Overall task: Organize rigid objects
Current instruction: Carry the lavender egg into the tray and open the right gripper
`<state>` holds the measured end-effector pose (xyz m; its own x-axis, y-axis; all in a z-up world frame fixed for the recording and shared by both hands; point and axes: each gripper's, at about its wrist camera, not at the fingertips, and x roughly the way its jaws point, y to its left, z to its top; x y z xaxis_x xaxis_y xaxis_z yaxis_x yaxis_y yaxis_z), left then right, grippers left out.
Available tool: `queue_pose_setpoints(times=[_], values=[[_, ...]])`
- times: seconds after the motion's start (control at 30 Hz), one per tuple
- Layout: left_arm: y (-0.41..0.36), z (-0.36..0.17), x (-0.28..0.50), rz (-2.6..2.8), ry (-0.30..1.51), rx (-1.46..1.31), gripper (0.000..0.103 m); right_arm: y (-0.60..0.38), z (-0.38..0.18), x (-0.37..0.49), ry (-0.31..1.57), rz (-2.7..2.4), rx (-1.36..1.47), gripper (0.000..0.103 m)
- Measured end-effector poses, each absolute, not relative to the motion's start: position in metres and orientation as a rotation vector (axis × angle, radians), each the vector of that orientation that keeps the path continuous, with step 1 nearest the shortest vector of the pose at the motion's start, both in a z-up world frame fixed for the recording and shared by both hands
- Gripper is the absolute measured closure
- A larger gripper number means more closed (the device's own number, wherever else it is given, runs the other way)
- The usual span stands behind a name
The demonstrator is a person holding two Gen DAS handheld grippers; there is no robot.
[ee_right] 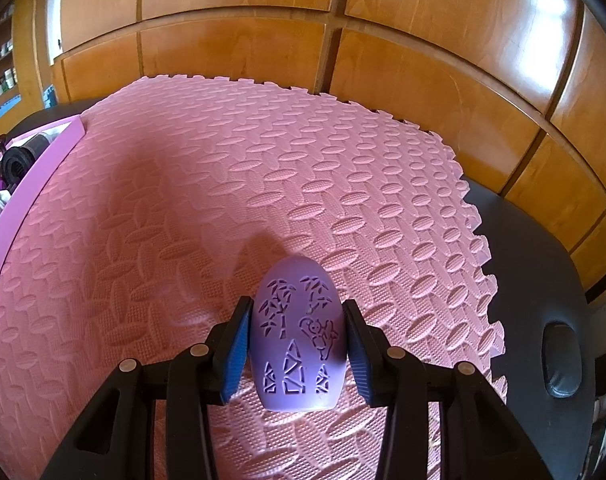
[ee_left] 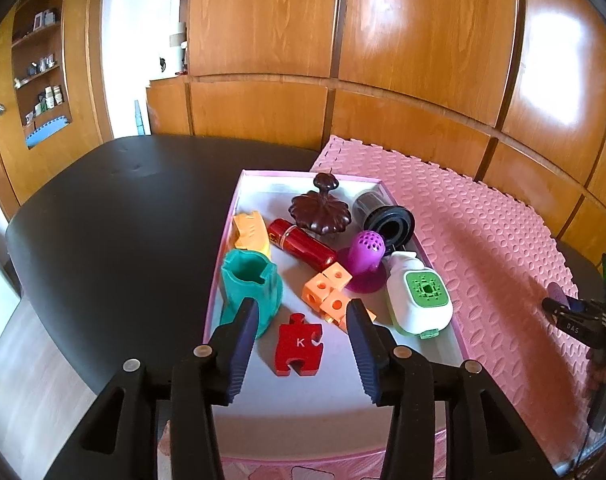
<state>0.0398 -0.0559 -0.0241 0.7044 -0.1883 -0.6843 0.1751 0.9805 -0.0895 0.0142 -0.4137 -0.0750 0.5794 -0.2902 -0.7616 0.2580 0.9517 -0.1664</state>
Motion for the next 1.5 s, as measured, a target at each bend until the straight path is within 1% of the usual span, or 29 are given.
queue_pose_setpoints(times=[0.3, 0.63, 1.03, 1.17, 1.23, 1.3, 1.5], values=[[-0.046, -0.02, 0.036, -0.19, 0.756, -0.031, 0.054, -0.41, -0.071, 0.017, 0.934, -0.406, 0.067, 0.059], [-0.033, -0.02, 0.035, -0.176, 0.752, -0.056, 0.054, -0.366, -0.07, 0.013, 0.963, -0.304, 0.101, 0.059], [-0.016, -0.02, 0.033, -0.139, 0.743, -0.09, 0.054, -0.266, -0.017, 0.012, 0.801, -0.005, 0.068, 0.059], [-0.008, -0.019, 0.033, -0.122, 0.739, -0.099, 0.054, -0.225, -0.01, 0.015, 0.778, 0.122, 0.045, 0.059], [-0.005, -0.017, 0.034, -0.108, 0.733, -0.1, 0.054, -0.202, -0.01, 0.017, 0.776, 0.193, 0.023, 0.059], [-0.002, -0.017, 0.035, -0.098, 0.73, -0.101, 0.051, -0.182, -0.015, 0.019, 0.779, 0.243, -0.002, 0.059], [0.0, -0.018, 0.035, -0.09, 0.731, -0.096, 0.051, -0.144, -0.052, 0.03, 0.868, 0.302, -0.113, 0.059]])
